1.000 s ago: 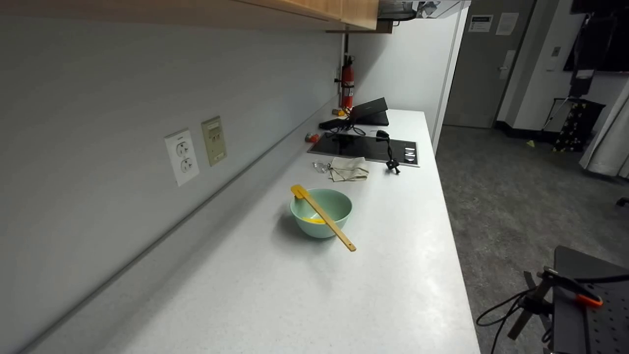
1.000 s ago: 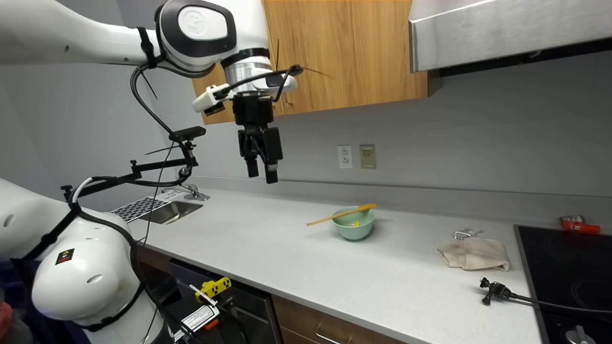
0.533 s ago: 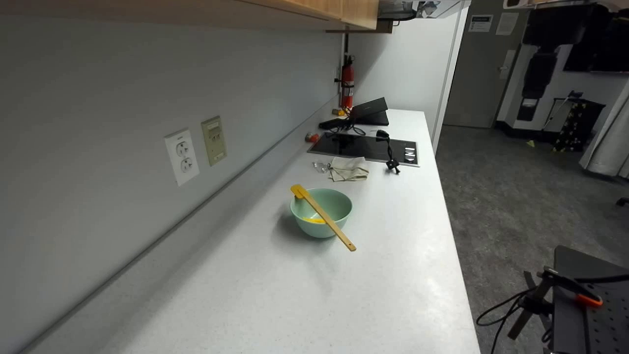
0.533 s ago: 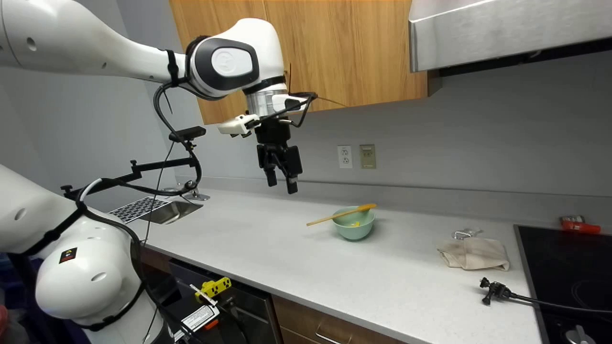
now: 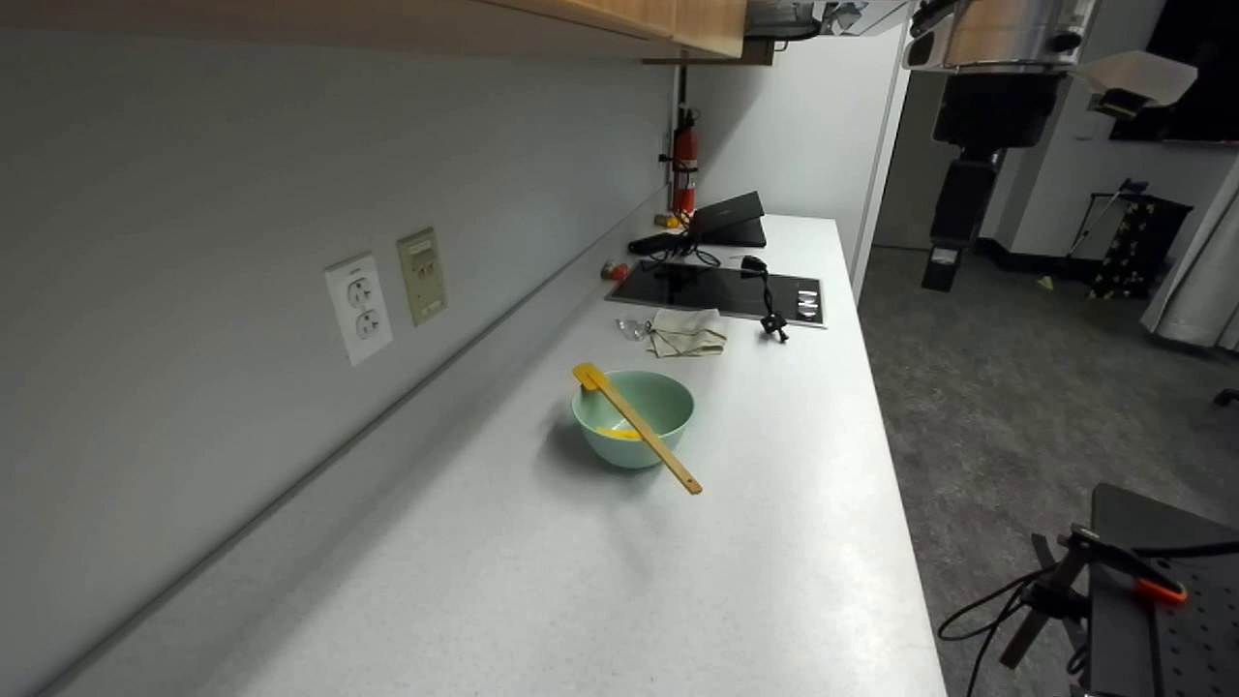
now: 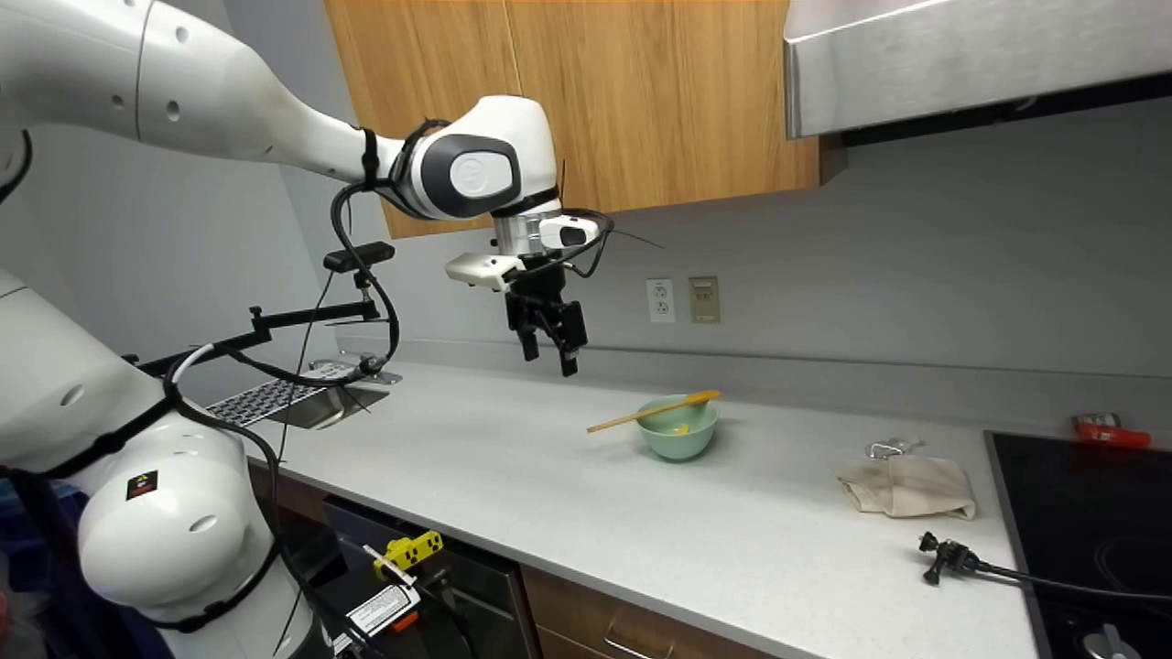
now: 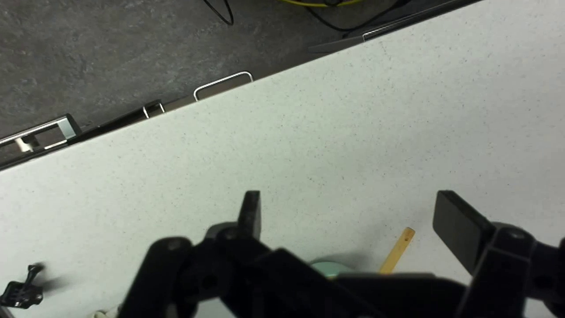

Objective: Stir the contents in the green bow using the spatula

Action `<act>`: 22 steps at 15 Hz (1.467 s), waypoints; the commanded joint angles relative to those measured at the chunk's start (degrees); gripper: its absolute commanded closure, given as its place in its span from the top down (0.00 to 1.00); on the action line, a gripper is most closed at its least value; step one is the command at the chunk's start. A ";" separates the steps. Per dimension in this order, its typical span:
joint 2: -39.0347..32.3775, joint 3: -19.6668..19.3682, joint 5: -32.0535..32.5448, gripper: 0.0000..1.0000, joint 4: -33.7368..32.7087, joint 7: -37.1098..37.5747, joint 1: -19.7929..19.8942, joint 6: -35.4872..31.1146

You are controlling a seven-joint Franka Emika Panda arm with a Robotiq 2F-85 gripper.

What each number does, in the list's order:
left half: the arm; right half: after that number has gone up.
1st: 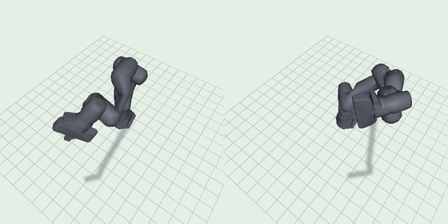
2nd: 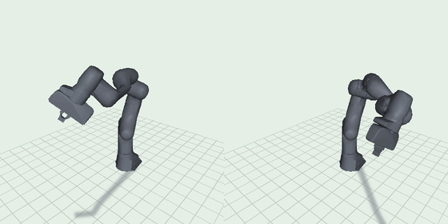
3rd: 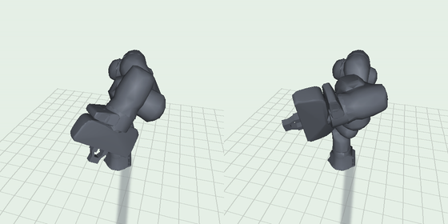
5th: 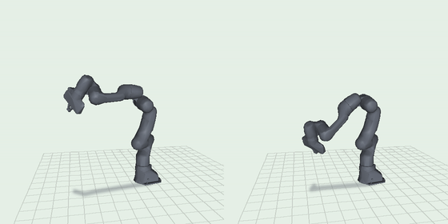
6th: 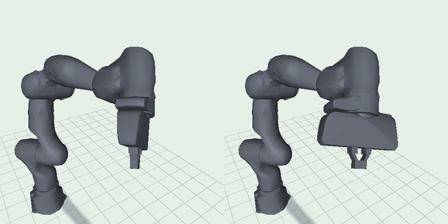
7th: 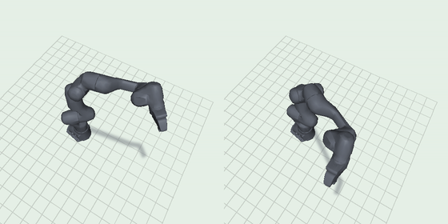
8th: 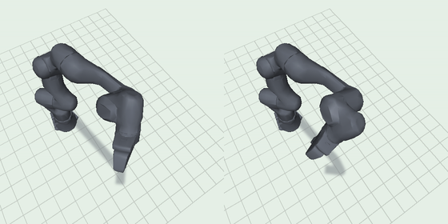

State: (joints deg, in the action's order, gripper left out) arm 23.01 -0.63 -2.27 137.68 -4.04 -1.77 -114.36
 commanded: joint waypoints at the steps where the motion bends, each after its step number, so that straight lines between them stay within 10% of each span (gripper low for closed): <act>1: -0.07 0.12 -0.05 1.00 -0.17 -0.03 0.14 0.13; 22: -19.73 5.89 -8.82 1.00 -8.18 0.62 -4.32 -12.27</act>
State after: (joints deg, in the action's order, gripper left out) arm 4.51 4.08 -10.09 131.05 -2.09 -4.73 -127.44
